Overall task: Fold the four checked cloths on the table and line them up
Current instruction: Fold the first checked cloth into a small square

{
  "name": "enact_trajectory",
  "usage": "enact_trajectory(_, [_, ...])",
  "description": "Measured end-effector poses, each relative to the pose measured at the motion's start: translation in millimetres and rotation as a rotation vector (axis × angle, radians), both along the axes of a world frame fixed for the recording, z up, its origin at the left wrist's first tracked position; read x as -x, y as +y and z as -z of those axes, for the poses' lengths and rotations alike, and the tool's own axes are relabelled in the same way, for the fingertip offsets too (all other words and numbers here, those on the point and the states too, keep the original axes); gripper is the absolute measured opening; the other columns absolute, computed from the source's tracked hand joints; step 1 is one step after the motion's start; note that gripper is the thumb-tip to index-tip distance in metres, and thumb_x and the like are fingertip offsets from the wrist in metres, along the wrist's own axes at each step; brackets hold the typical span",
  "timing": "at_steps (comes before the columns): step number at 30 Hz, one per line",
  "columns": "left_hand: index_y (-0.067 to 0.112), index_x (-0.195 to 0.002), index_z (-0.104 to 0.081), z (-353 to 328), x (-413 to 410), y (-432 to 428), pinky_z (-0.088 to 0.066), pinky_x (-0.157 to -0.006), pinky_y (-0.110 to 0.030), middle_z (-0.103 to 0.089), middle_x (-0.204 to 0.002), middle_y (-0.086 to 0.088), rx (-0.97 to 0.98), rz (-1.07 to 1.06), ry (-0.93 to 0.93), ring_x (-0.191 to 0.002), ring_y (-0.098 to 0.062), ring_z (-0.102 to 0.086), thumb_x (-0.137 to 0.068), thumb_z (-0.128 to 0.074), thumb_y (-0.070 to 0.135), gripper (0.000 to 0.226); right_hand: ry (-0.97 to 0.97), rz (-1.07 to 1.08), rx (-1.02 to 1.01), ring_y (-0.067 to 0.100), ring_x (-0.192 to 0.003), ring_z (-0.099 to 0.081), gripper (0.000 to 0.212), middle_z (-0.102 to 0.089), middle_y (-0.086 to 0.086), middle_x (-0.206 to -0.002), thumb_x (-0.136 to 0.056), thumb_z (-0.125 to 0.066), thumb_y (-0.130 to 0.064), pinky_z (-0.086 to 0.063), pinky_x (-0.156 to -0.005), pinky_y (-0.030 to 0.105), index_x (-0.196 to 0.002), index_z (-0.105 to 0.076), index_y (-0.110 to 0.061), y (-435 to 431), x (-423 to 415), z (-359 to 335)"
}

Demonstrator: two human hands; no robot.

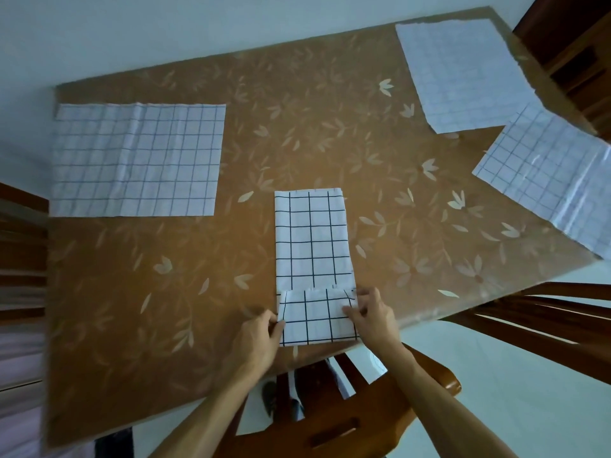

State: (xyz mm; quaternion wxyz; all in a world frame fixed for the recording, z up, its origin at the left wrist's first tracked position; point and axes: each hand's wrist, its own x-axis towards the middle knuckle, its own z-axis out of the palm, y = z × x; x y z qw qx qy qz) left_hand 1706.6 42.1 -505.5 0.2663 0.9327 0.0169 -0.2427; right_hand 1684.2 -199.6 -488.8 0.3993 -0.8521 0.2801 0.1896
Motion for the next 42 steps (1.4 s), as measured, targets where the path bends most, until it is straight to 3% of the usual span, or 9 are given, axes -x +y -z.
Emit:
enact_trajectory(5, [0.022, -0.085, -0.063, 5.3, -5.6, 4.9, -0.042, -0.054, -0.022, -0.063, -0.069, 0.008, 0.09, 0.04, 0.036, -0.062, -0.006, -0.059, -0.098, -0.06, 0.035, 0.018, 0.007, 0.092, -0.1, 0.016, -0.093, -0.065, 0.032, -0.068, -0.004, -0.103, -0.093, -0.064, -0.032, -0.05, -0.069, 0.022, -0.12, -0.05, -0.02, -0.1, -6.7, 1.4])
enact_trajectory(10, [0.021, -0.085, -0.064, -0.3, -6.4, 11.2, -0.049, -0.059, -0.028, -0.064, -0.07, 0.006, 0.146, 0.047, 0.073, -0.063, -0.009, -0.062, -0.099, -0.058, 0.035, 0.021, 0.019, 0.154, -0.161, 0.004, -0.078, -0.06, 0.034, -0.067, -0.001, -0.097, -0.091, -0.067, -0.022, -0.041, -0.049, 0.008, -0.119, -0.049, -0.018, -3.7, -10.5, -5.2])
enact_trajectory(17, [0.022, -0.084, -0.06, -16.0, -11.9, -0.9, -0.032, -0.046, -0.022, -0.055, -0.062, 0.008, -0.107, 0.062, 0.005, -0.056, -0.007, -0.055, -0.102, -0.048, 0.044, 0.031, 0.038, 0.125, -0.037, 0.011, -0.08, -0.059, 0.041, -0.063, -0.003, -0.093, -0.089, -0.07, -0.035, -0.049, -0.073, 0.027, -0.118, -0.049, -0.017, -1.5, -9.6, -3.5])
enact_trajectory(21, [0.021, -0.092, -0.054, -23.5, -8.3, -8.6, -0.037, -0.05, -0.018, -0.054, -0.081, 0.007, -0.277, 0.074, -0.159, -0.067, -0.01, -0.054, -0.097, -0.055, 0.045, 0.024, 0.008, 0.045, 0.198, 0.021, -0.086, -0.062, 0.039, -0.06, 0.001, -0.101, -0.091, -0.065, -0.042, -0.053, -0.07, 0.035, -0.113, -0.048, -0.015, 3.5, -6.8, -1.9])
enact_trajectory(24, [0.015, -0.108, -0.058, -10.9, -0.7, -13.9, -0.054, -0.07, -0.029, -0.059, -0.106, -0.007, -0.219, 0.227, -0.509, -0.091, -0.021, -0.059, -0.088, -0.068, 0.03, 0.026, -0.258, -0.183, 0.411, 0.024, -0.099, -0.057, 0.04, -0.054, 0.008, -0.116, -0.092, -0.065, -0.034, -0.053, -0.078, 0.034, -0.121, -0.052, -0.011, 9.3, -1.2, 2.5])
enact_trajectory(27, [0.011, -0.132, -0.054, 6.7, 3.3, -24.4, -0.05, -0.102, -0.043, -0.052, -0.14, -0.016, -0.205, 0.539, -0.565, -0.129, -0.031, -0.051, -0.084, -0.071, 0.022, 0.052, -0.418, -0.559, 0.467, 0.029, -0.127, -0.05, 0.045, -0.049, 0.013, -0.142, -0.09, -0.066, -0.019, -0.048, -0.102, 0.043, -0.132, -0.051, -0.013, 25.5, -0.1, 11.5])
enact_trajectory(30, [0.01, -0.132, -0.057, 19.5, 7.6, -30.9, -0.052, -0.099, -0.047, -0.054, -0.142, -0.016, -0.273, 0.617, -0.417, -0.131, -0.031, -0.052, -0.079, -0.079, 0.043, 0.066, -0.393, -0.799, 0.424, 0.029, -0.143, -0.035, 0.059, -0.035, 0.013, -0.156, -0.086, -0.062, -0.013, -0.039, -0.111, 0.046, -0.143, -0.046, -0.01, 43.6, 3.9, 27.8])
enact_trajectory(33, [0.008, -0.131, -0.061, 23.0, 10.1, -27.5, -0.053, -0.095, -0.048, -0.052, -0.145, -0.017, -0.329, 0.563, -0.329, -0.131, -0.032, -0.054, -0.078, -0.079, 0.035, 0.063, -0.319, -0.853, 0.425, 0.027, -0.149, -0.019, 0.058, -0.021, 0.012, -0.161, -0.095, -0.037, -0.026, -0.026, -0.119, 0.045, -0.151, -0.033, -0.01, 43.1, 11.8, 35.7])
enact_trajectory(42, [0.02, -0.159, -0.015, 29.1, 13.4, 17.7, -0.019, -0.119, -0.055, -0.004, -0.168, -0.006, -0.372, 0.612, -0.322, -0.154, -0.027, -0.006, -0.101, -0.024, 0.058, 0.069, -0.114, -0.853, 0.531, 0.024, -0.151, 0.009, 0.075, 0.012, 0.005, -0.164, -0.1, -0.02, -0.061, 0.001, -0.118, 0.043, -0.157, 0.002, -0.017, -10.5, 18.1, 32.6])
